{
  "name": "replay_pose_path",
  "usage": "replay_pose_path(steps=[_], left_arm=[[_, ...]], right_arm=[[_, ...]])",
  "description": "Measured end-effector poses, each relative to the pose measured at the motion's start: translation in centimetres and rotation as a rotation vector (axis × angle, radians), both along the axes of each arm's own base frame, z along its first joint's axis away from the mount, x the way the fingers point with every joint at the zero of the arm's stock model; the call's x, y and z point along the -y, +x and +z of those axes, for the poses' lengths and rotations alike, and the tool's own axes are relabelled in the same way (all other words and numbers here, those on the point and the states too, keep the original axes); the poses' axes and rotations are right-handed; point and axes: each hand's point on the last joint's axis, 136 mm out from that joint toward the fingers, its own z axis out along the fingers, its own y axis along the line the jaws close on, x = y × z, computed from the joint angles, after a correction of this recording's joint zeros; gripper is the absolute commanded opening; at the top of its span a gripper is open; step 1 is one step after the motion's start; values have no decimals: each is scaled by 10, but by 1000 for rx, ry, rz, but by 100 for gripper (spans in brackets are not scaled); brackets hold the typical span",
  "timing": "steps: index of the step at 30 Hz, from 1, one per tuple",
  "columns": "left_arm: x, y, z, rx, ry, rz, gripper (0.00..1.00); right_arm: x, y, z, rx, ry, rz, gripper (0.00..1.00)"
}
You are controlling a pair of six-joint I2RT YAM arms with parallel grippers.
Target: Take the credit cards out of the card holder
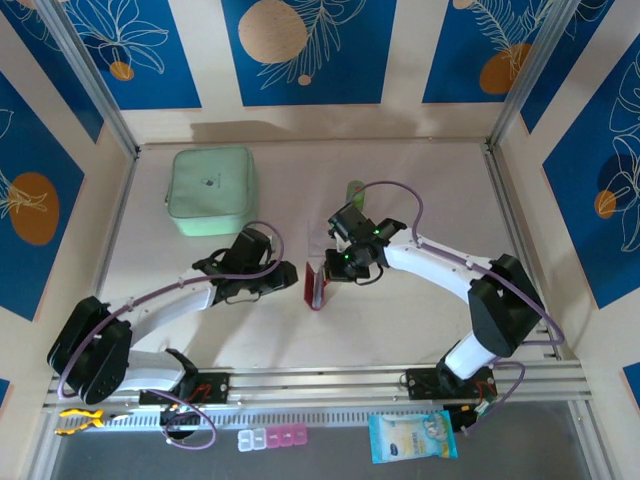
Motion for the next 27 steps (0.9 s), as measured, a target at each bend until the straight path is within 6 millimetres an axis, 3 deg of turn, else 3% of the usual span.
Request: replay_pose_path(steps=[10, 16, 27], left_arm=[[-1, -2, -5, -11, 4, -2, 35], [0, -3, -8, -25, 7, -6, 30], [0, -6, -34, -80, 41, -11, 16]], right_arm=[[-18, 0, 5, 9, 1, 66, 2], [-14, -3, 3, 5, -17, 74, 2], [4, -2, 1, 11, -62, 44, 2]])
